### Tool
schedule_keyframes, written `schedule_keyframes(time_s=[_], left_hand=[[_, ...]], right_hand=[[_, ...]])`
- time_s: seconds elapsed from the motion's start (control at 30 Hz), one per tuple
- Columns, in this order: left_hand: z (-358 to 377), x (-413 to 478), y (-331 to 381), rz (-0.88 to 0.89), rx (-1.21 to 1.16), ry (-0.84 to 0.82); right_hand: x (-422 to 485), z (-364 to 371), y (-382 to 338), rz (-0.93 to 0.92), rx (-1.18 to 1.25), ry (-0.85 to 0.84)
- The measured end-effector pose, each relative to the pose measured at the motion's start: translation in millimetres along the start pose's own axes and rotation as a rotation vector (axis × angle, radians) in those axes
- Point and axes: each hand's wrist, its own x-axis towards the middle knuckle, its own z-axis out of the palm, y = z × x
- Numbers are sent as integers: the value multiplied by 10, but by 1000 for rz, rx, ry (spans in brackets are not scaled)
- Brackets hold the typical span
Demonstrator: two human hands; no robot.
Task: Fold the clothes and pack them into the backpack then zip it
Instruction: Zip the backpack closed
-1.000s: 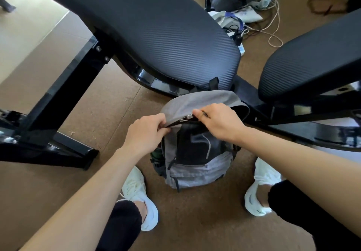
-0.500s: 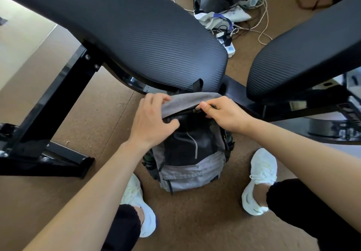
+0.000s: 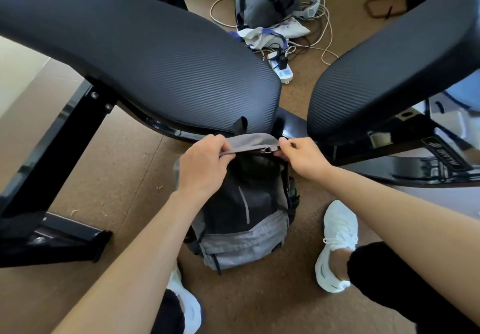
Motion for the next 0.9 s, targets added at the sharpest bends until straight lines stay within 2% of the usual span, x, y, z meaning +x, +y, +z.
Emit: schedule_keyframes(time_s=[0.07,0.17,0.27,0.4,0.53,0.7,0.9], left_hand=[[-17,21,-45,-35,3,10],[8,73,-56,-62,27,5],[100,91,53,79,64,-1],[285,41,302,287,169,-159],[484,67,386,302,323,-180],[474,101,441,240,138,-132],[444,84,380,204,37,-97]], right_hand=[[48,-13,162,134,118,20],[-15,35,241,153,251,12],[-79,61,254,90,291,-7],[-161,38,279,33,317,-79],[-197,40,347,-33,276,-86],[-131,-39,433,-24,255,133],[-95,25,885,141,3,112]])
